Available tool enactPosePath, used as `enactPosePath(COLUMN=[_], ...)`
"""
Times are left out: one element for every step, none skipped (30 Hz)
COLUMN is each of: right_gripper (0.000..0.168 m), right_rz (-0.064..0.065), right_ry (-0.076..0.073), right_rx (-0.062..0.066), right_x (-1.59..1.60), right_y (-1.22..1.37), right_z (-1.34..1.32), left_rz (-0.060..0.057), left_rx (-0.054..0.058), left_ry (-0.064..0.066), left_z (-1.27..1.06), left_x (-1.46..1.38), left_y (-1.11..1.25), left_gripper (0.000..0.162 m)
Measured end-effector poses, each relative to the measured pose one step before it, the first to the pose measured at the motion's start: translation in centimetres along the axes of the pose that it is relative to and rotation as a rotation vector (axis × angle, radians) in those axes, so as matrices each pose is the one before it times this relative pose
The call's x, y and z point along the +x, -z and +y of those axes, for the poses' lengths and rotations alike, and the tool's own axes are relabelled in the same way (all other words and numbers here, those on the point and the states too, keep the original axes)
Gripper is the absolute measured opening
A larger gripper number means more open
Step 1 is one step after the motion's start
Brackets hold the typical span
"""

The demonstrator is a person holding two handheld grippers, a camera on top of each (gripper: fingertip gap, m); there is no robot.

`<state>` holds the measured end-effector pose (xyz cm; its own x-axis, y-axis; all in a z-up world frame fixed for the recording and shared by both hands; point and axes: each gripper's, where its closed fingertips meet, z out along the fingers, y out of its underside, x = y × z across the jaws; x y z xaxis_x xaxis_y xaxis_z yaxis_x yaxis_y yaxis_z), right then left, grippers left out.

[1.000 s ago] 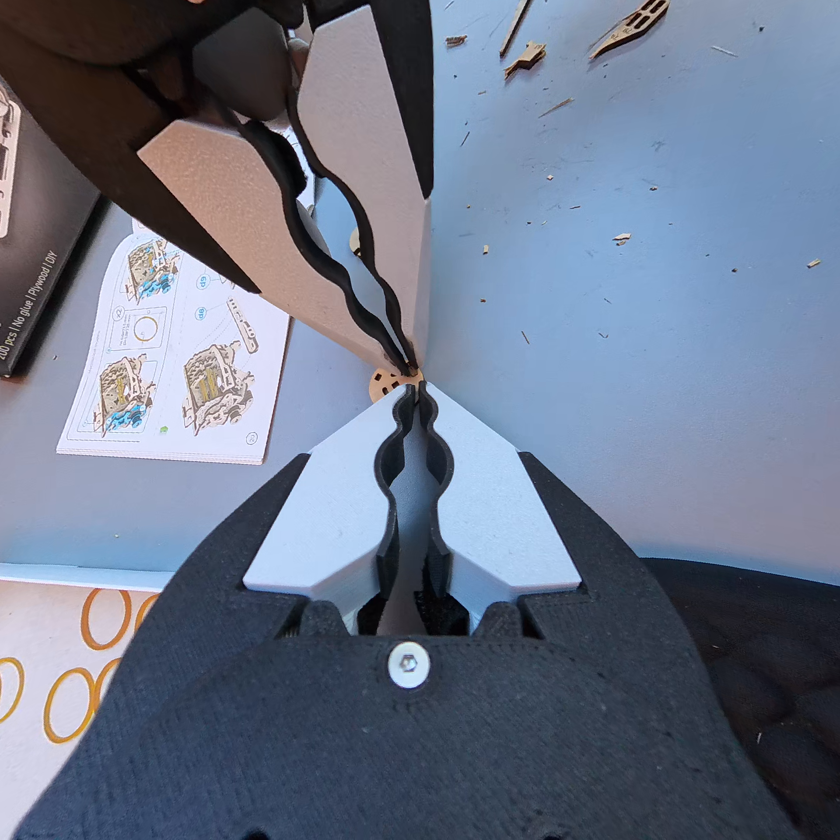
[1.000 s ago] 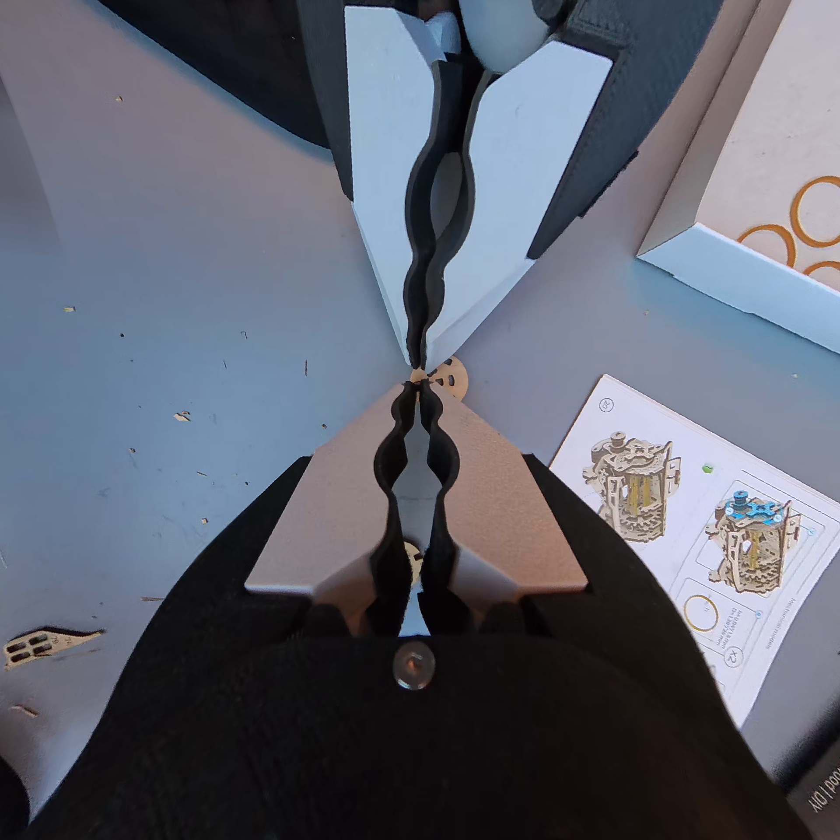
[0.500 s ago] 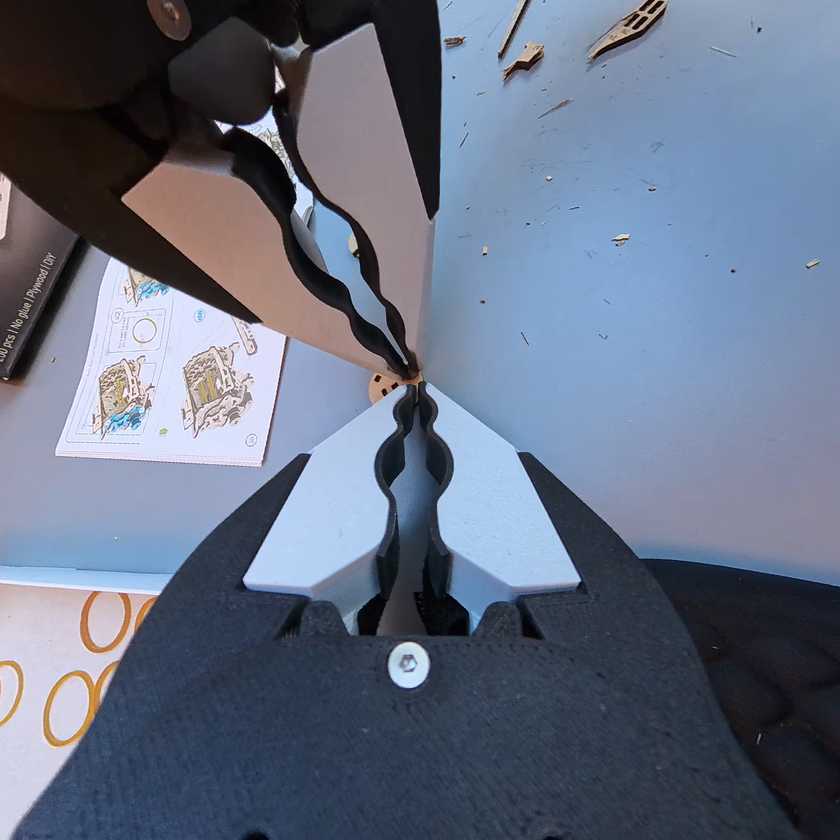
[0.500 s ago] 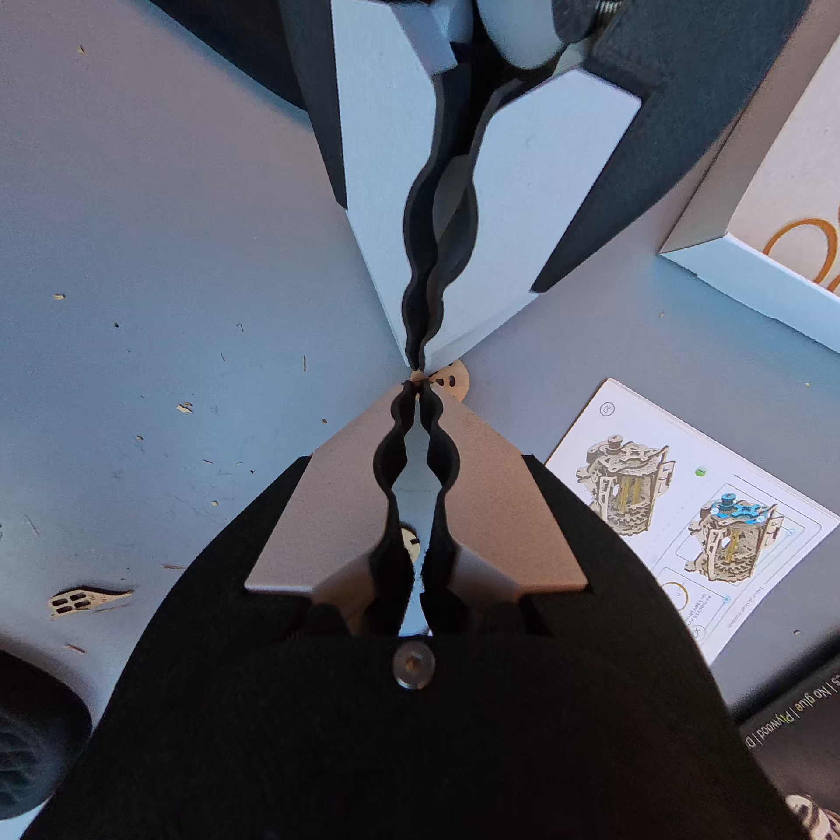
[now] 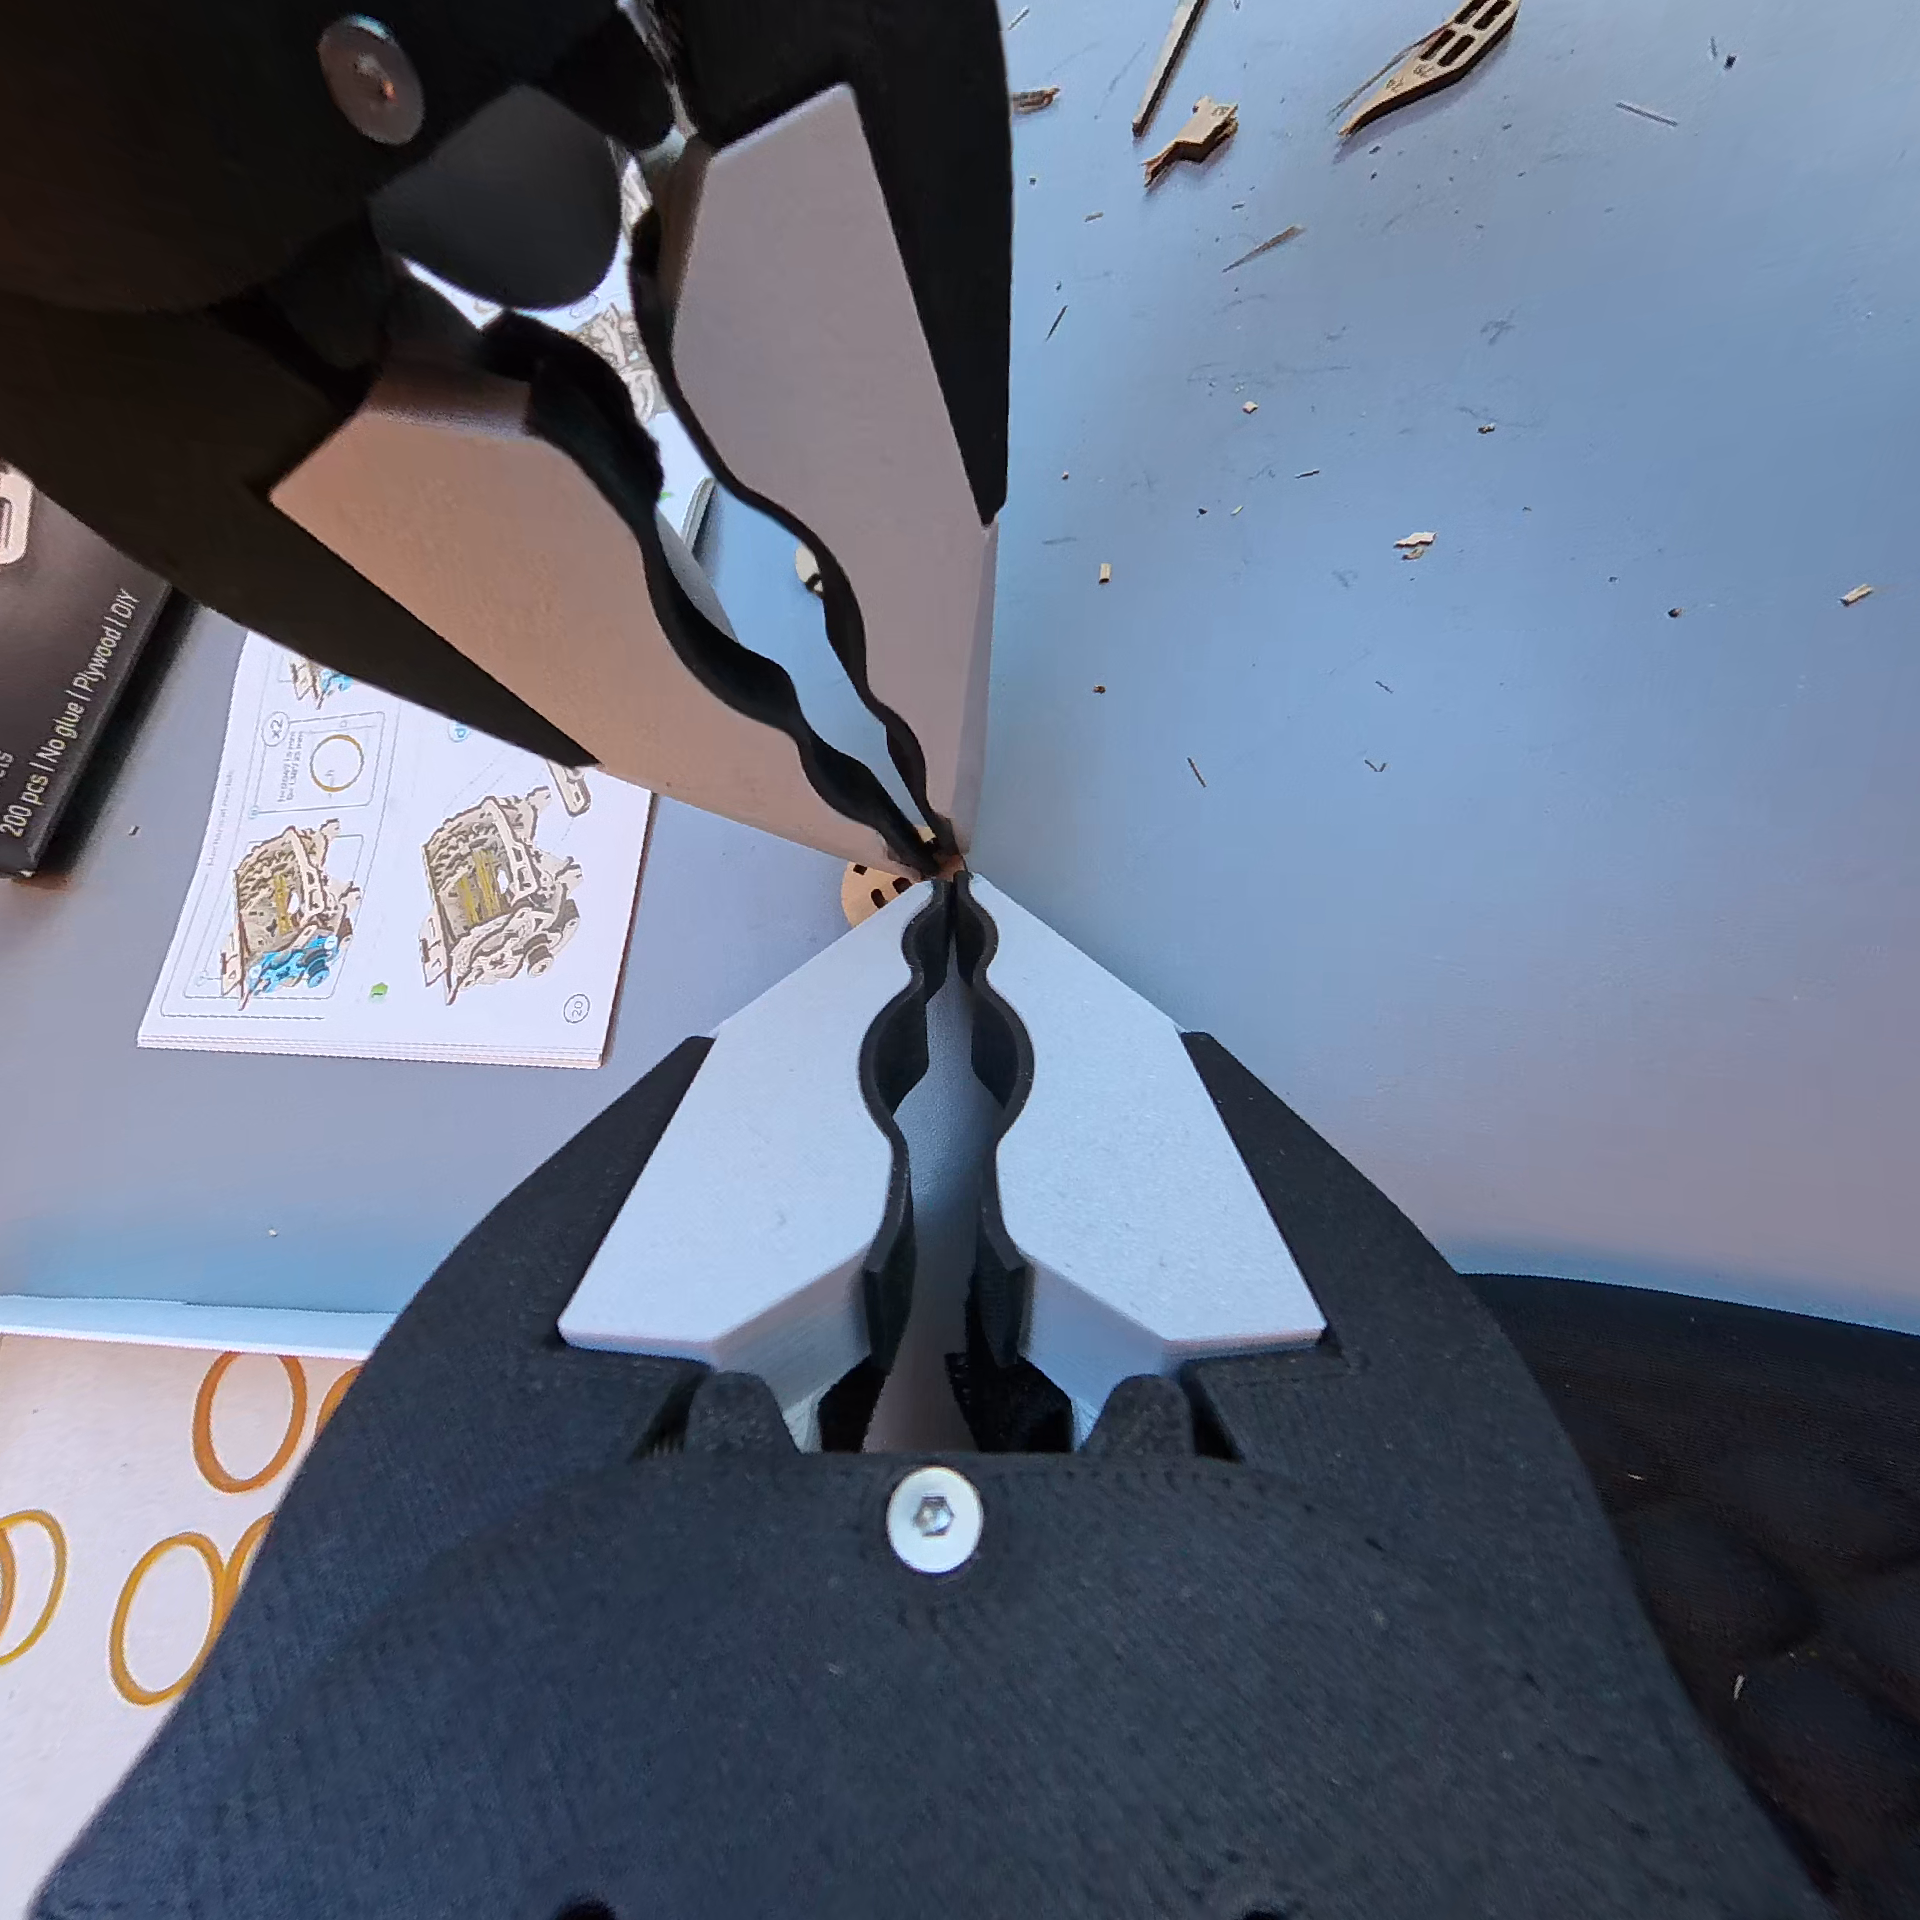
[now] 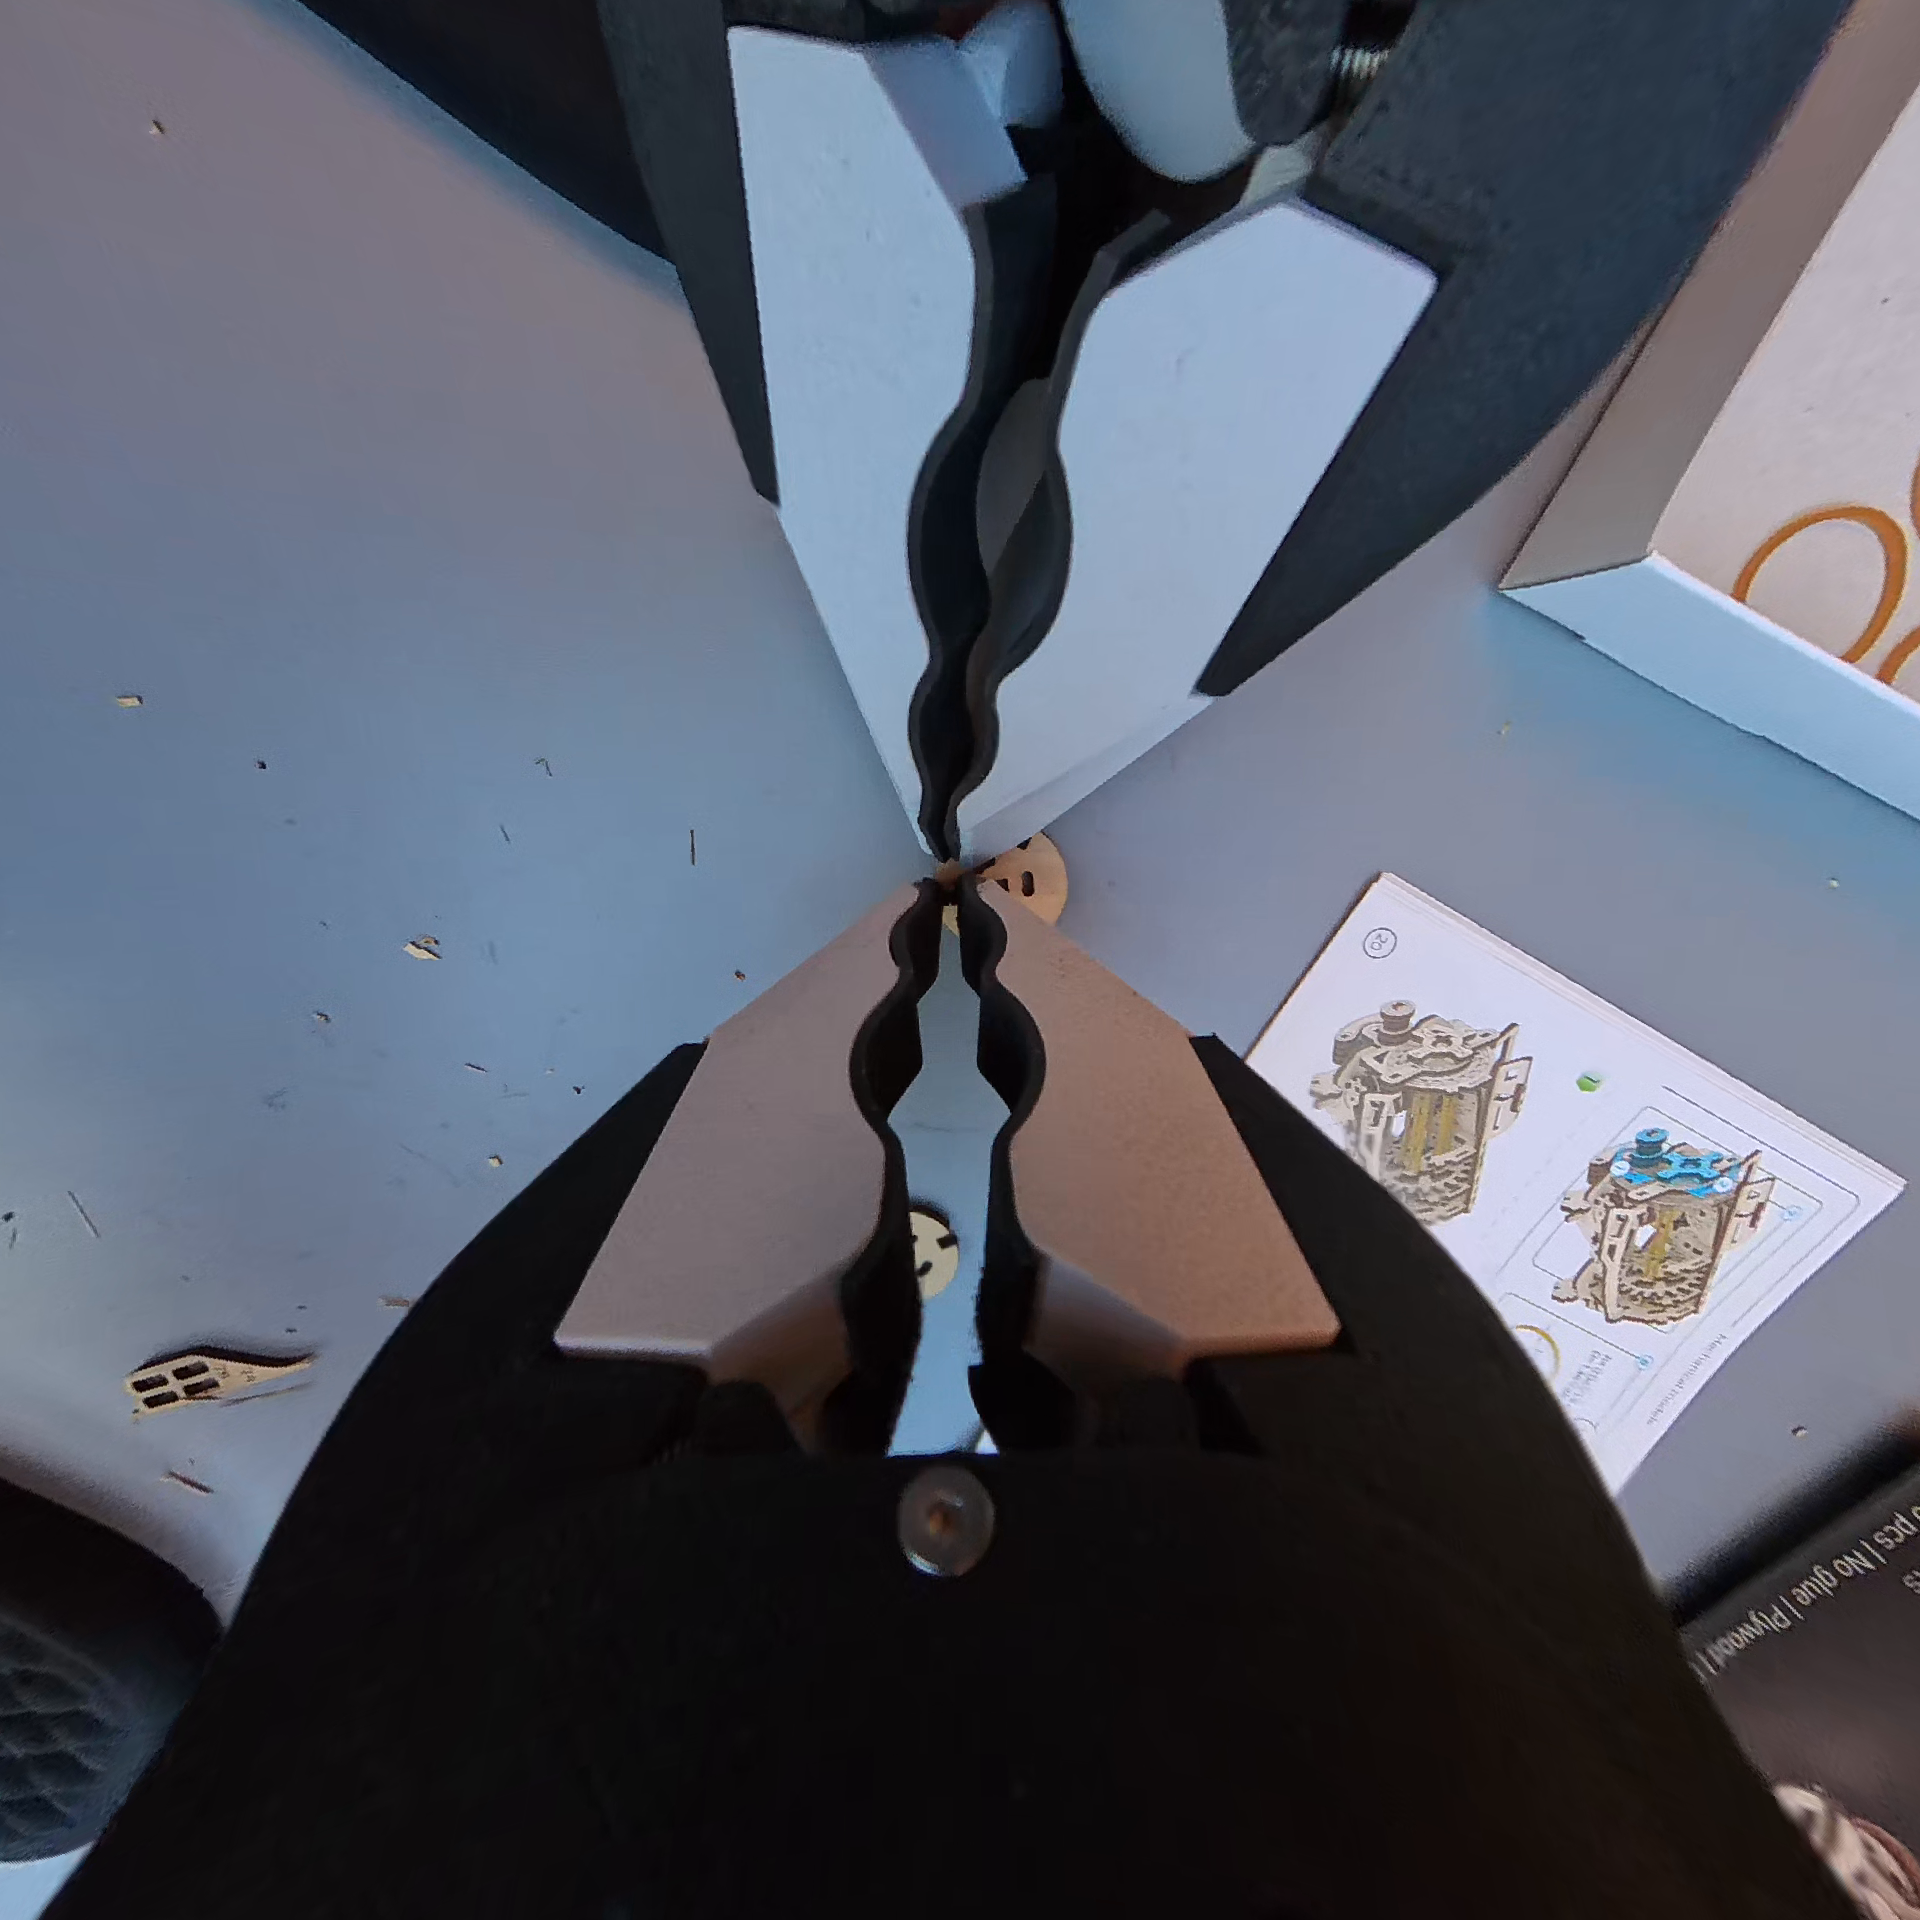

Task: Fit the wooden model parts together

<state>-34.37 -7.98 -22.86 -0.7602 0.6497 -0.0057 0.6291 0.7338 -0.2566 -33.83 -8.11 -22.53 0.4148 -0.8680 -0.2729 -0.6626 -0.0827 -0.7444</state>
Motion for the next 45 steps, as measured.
enactPosePath(right_gripper=[0.012, 0.025, 0.025, 0.024, 0.023, 0.023, 0.023, 0.019, 0.014, 0.009, 0.004, 0.001, 0.002, 0.004, 0.006, 0.010, 0.012, 0.012, 0.010, 0.007, 0.005, 0.004, 0.004, 0.005, 0.005, 0.005, 0.005, 0.006, 0.005, 0.006, 0.006, 0.006, 0.006, 0.004, 0.002, 0.002, 0.002, 0.002, 0.002, 0.002, 0.002, 0.002, 0.002, 0.002, 0.002], right_rz=[0.0240, 0.0275, 0.0068, -0.0053, -0.0062, 0.0037, 0.0098, 0.0069, -0.0040, 0.0090, 0.0042, -0.0119, 0.0135, -0.0018, -0.0187, -0.0111, -0.0011, -0.0054, 0.0013, 0.0069, 0.0083, -0.0058, -0.0014, -0.0013, -0.0031, -0.0079, -0.0048, -0.0086, -0.0092, -0.0109, -0.0142, -0.0013, 0.0043, 0.0070, 0.0031, 0.0017, 0.0015, 0.0018, 0.0013, 0.0021, 0.0020, 0.0004, 0.0005, 0.0002, 0.0004], right_ry=[0.0218, 0.0228, 0.0159, 0.0071, 0.0023, 0.0067, 0.0160, 0.0185, 0.0159, 0.0067, 0.0028, -0.0020, -0.0093, -0.0101, -0.0147, -0.0166, -0.0128, -0.0031, 0.0012, 0.0031, -0.0008, -0.0019, -0.0054, -0.0070, -0.0080, -0.0078, -0.0075, -0.0087, -0.0090, -0.0084, -0.0088, -0.0079, -0.0009, 0.0041, 0.0044, 0.0025, 0.0026, 0.0020, 0.0009, 0.0019, 0.0017, -0.0002, -0.0023, -0.0023, -0.0012], right_rx=[-0.0076, -0.0099, 0.0133, 0.0347, 0.0271, 0.0002, -0.0232, -0.0211, -0.0214, -0.0189, -0.0001, 0.0014, -0.0038, 0.0020, 0.0014, -0.0019, 0.0021, -0.0013, -0.0046, -0.0029, -0.0006, 0.0049, 0.0022, 0.0028, 0.0051, 0.0046, 0.0021, 0.0077, 0.0057, 0.0081, 0.0146, 0.0082, -0.0048, -0.0043, -0.0015, -0.0059, -0.0053, -0.0054, -0.0056, -0.0045, -0.0027, -0.0050, -0.0035, -0.0012, 0.0001], right_x=[0.158, 0.259, 0.042, -0.055, -0.067, 0.029, 0.045, -0.043, -0.198, 0.049, -0.002, -0.168, 0.260, 0.042, -0.197, -0.065, 0.059, -0.077, -0.011, 0.069, 0.091, -0.099, 0.003, 0.029, 0.019, -0.050, 0.003, -0.070, -0.076, -0.122, -0.185, 0.010, 0.093, 0.088, 0.001, 0.004, -0.004, 0.010, 0.002, 0.005, 0.006, -0.011, 0.010, -0.001, -0.003], right_y=[0.108, 0.244, 0.457, 0.525, 0.416, 0.146, -0.109, -0.241, -0.291, -0.264, -0.135, -0.043, 0.021, 0.023, -0.031, -0.064, -0.078, -0.106, -0.108, -0.061, -0.062, -0.047, -0.003, 0.013, 0.028, -0.016, -0.029, -0.008, 0.002, -0.016, 0.033, 0.042, -0.013, -0.059, -0.082, -0.052, 0.006, -0.003, -0.008, 0.007, 0.014, 0.035, 0.030, 0.012, -0.011], right_z=[0.054, 0.149, -0.177, -0.519, -0.467, -0.145, 0.142, 0.130, 0.187, 0.189, 0.005, 0.014, 0.082, 0.017, 0.036, 0.063, 0.010, 0.100, 0.159, 0.118, 0.073, -0.037, -0.003, -0.005, -0.035, -0.019, 0.017, -0.079, -0.029, -0.079, -0.214, -0.137, 0.047, 0.039, -0.010, 0.047, -0.002, 0.003, 0.016, 0.008, 0.015, 0.068, 0.071, 0.031, 0.000], left_rz=[0.0008, 0.0002, -0.0001, -0.0003, 0.0001, 0.0002, -0.0001, -0.0004, -0.0003, -0.0005, -0.0006, -0.0013, 0.0018, 0.0008, 0.0000, 0.0001, 0.0000, -0.0001, 0.0001, -0.0003, 0.0005, 0.0001, 0.0000, 0.0001, 0.0004, 0.0008, 0.0003, 0.0009, 0.0010, 0.0001, 0.0000, 0.0000, 0.0000, -0.0001, -0.0001, -0.0001, -0.0003, 0.0000, 0.0001, -0.0001, -0.0007, -0.0004, 0.0006, 0.0003, -0.0001], left_rx=[0.0000, 0.0001, 0.0000, 0.0000, 0.0000, 0.0000, 0.0000, 0.0000, 0.0000, 0.0002, 0.0013, -0.0006, 0.0002, 0.0001, 0.0001, -0.0001, 0.0000, 0.0000, -0.0004, 0.0005, 0.0000, 0.0000, 0.0000, 0.0001, 0.0001, 0.0001, -0.0001, 0.0000, 0.0003, -0.0001, 0.0001, -0.0001, 0.0000, 0.0001, 0.0000, 0.0000, 0.0000, 0.0000, 0.0000, 0.0000, 0.0004, -0.0002, 0.0000, 0.0000, 0.0000], left_ry=[0.0010, 0.0004, 0.0000, -0.0004, 0.0002, 0.0003, -0.0002, -0.0004, -0.0003, -0.0008, -0.0037, -0.0014, 0.0019, 0.0009, 0.0001, 0.0002, 0.0000, -0.0001, -0.0003, -0.0002, 0.0007, 0.0001, -0.0001, 0.0000, 0.0001, 0.0000, 0.0004, 0.0004, 0.0000, 0.0001, 0.0001, 0.0000, 0.0000, -0.0001, 0.0000, -0.0003, -0.0003, 0.0000, 0.0002, -0.0002, -0.0019, -0.0010, 0.0009, 0.0004, -0.0002], left_z=[-0.002, 0.005, 0.000, 0.000, -0.001, -0.001, 0.000, 0.000, -0.007, 0.006, -0.013, 0.004, 0.000, 0.004, -0.001, 0.000, 0.007, 0.000, 0.006, -0.007, -0.001, -0.001, 0.000, 0.006, -0.003, -0.002, 0.007, -0.001, 0.002, 0.002, -0.002, 0.001, 0.000, -0.001, 0.000, 0.000, -0.007, 0.000, 0.000, -0.001, -0.010, 0.011, -0.010, 0.000, 0.000], left_x=[0.010, -0.007, -0.001, -0.007, -0.006, 0.005, -0.004, -0.009, -0.002, 0.007, 0.017, 0.000, -0.007, -0.004, 0.002, -0.005, -0.005, -0.002, -0.001, -0.006, 0.004, -0.006, -0.002, -0.003, -0.002, 0.011, -0.006, 0.006, 0.010, 0.002, -0.008, 0.000, -0.001, -0.002, -0.002, 0.005, -0.001, 0.000, 0.003, -0.002, 0.007, 0.008, -0.005, 0.007, -0.003], left_y=[-0.005, 0.001, 0.000, 0.000, -0.005, 0.000, 0.000, 0.000, -0.006, 0.002, 0.020, -0.005, -0.002, -0.004, 0.000, -0.004, 0.006, 0.000, 0.003, -0.004, -0.005, -0.005, 0.000, 0.006, -0.006, -0.001, 0.002, -0.005, 0.004, 0.001, -0.005, 0.000, 0.000, 0.000, 0.000, 0.005, -0.006, 0.000, 0.000, 0.000, 0.006, 0.005, -0.004, 0.000, 0.000], left_gripper=[0.000, 0.000, 0.000, 0.000, 0.000, 0.000, 0.000, 0.000, 0.000, 0.000, 0.000, 0.000, 0.000, 0.000, 0.000, 0.000, 0.000, 0.000, 0.000, 0.000, 0.000, 0.000, 0.000, 0.000, 0.000, 0.000, 0.000, 0.000, 0.000, 0.000, 0.000, 0.000, 0.000, 0.000, 0.000, 0.000, 0.000, 0.000, 0.000, 0.000, 0.000, 0.000, 0.000, 0.000, 0.000])
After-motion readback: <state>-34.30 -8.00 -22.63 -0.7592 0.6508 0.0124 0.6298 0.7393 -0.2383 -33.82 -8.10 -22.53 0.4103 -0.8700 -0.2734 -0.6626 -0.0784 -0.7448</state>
